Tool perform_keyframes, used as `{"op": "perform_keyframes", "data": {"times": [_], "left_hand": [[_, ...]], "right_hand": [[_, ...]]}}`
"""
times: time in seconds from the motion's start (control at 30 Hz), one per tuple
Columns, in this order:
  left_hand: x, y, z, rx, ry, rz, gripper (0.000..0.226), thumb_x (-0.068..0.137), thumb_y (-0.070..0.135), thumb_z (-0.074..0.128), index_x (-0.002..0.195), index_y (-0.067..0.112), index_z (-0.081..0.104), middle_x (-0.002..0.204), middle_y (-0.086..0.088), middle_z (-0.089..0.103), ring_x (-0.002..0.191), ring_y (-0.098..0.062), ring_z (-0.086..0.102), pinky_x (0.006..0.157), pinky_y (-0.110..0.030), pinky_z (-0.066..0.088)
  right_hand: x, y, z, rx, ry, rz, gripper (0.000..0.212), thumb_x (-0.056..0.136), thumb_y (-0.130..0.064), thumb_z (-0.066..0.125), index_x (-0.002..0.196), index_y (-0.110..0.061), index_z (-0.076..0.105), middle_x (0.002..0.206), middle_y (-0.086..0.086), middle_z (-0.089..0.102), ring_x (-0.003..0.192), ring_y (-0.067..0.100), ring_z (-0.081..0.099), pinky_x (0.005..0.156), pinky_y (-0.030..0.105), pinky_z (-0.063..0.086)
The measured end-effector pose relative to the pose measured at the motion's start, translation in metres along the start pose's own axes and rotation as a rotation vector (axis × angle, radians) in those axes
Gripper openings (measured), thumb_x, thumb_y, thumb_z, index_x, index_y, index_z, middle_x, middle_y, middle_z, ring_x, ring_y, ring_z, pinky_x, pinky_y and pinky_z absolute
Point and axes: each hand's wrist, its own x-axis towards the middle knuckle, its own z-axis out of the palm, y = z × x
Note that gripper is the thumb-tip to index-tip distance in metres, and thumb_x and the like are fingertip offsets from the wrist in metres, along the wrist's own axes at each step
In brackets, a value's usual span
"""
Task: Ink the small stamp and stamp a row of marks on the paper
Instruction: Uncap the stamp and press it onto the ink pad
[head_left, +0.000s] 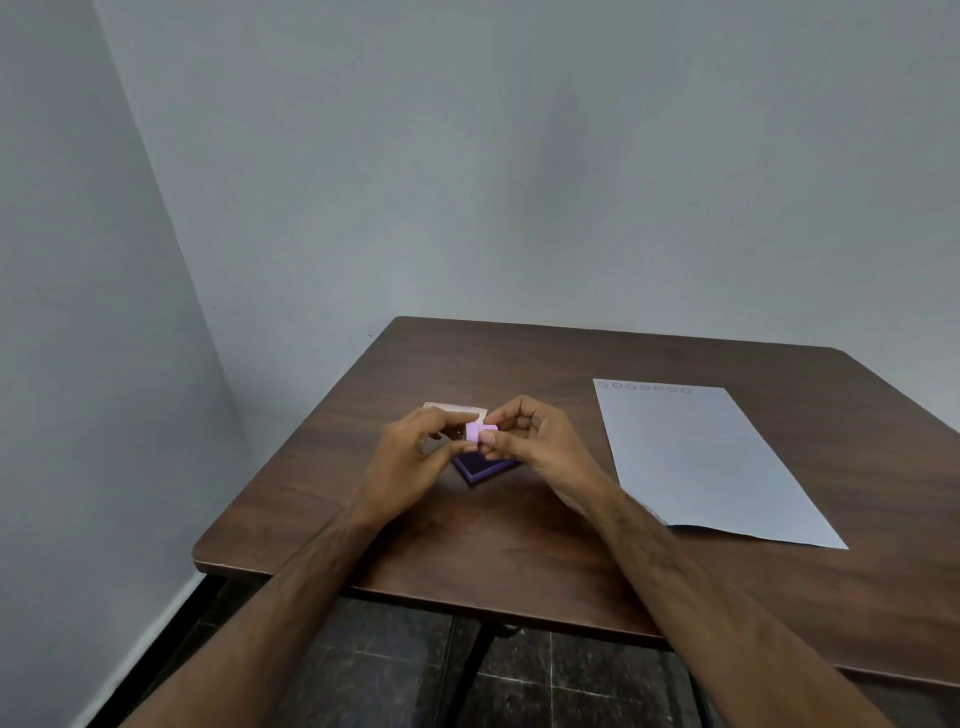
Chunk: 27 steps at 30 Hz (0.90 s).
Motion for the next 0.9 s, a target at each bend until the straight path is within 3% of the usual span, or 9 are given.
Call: {"op": "perform_keyframes", "data": {"times": [0.3,0.47,0.57,0.7,0.8,0.9], "left_hand": [[0.001,0.001,-0.001,-0.051,0.012,-0.068,0.036,0.085,0.016,0.075,0.12,0.012,0.069,0.111,0.001,0.071,0.101,-0.005,0.066,0.086,-0.018,0.052],[0.0,-0.007,0.001,-0.115,0.1,-0.168,0.035,0.085,0.013,0.075,0.119,0.02,0.071,0.107,0.019,0.069,0.096,-0.001,0.067,0.082,-0.01,0.049],[0.0,-0.011,0.001,-0.147,0.118,-0.234,0.034,0.084,0.019,0.077,0.116,0.026,0.072,0.106,0.018,0.072,0.093,-0.006,0.068,0.078,-0.012,0.05],[0.003,-0.017,0.001,-0.119,0.168,-0.395,0.025,0.081,0.027,0.08,0.105,0.027,0.073,0.101,0.017,0.073,0.088,0.002,0.067,0.071,-0.01,0.05],[0.003,-0.022,0.004,-0.026,0.165,-0.51,0.021,0.081,0.027,0.079,0.1,0.022,0.075,0.099,0.009,0.075,0.086,0.002,0.067,0.08,-0.023,0.055],[0.003,-0.024,0.008,0.218,0.108,-0.51,0.022,0.08,0.035,0.077,0.101,0.028,0.077,0.097,0.007,0.074,0.095,-0.013,0.064,0.089,-0.038,0.046]], "right_hand": [[-0.001,-0.001,0.005,-0.091,0.023,-0.077,0.021,0.086,-0.005,0.075,0.101,0.001,0.062,0.094,0.014,0.077,0.082,0.021,0.077,0.075,0.028,0.062],[0.0,-0.001,-0.003,-0.025,0.089,-0.085,0.016,0.087,-0.005,0.074,0.099,-0.002,0.065,0.097,0.01,0.078,0.084,0.022,0.077,0.073,0.027,0.062],[-0.001,-0.002,-0.011,0.052,0.121,-0.039,0.013,0.089,-0.011,0.073,0.101,-0.007,0.07,0.091,0.008,0.079,0.08,0.019,0.076,0.07,0.024,0.061],[0.001,-0.003,-0.015,0.13,0.254,0.056,0.008,0.091,-0.019,0.071,0.097,-0.017,0.075,0.084,0.003,0.077,0.075,0.015,0.067,0.07,0.023,0.057],[0.003,-0.008,-0.015,-0.146,0.301,0.117,0.01,0.089,-0.03,0.073,0.095,-0.022,0.075,0.08,-0.009,0.075,0.074,0.009,0.066,0.059,0.015,0.051],[0.004,-0.013,-0.013,-0.436,0.247,0.147,0.015,0.086,-0.034,0.075,0.097,-0.024,0.073,0.089,-0.007,0.076,0.083,0.009,0.068,0.06,0.017,0.048]]}}
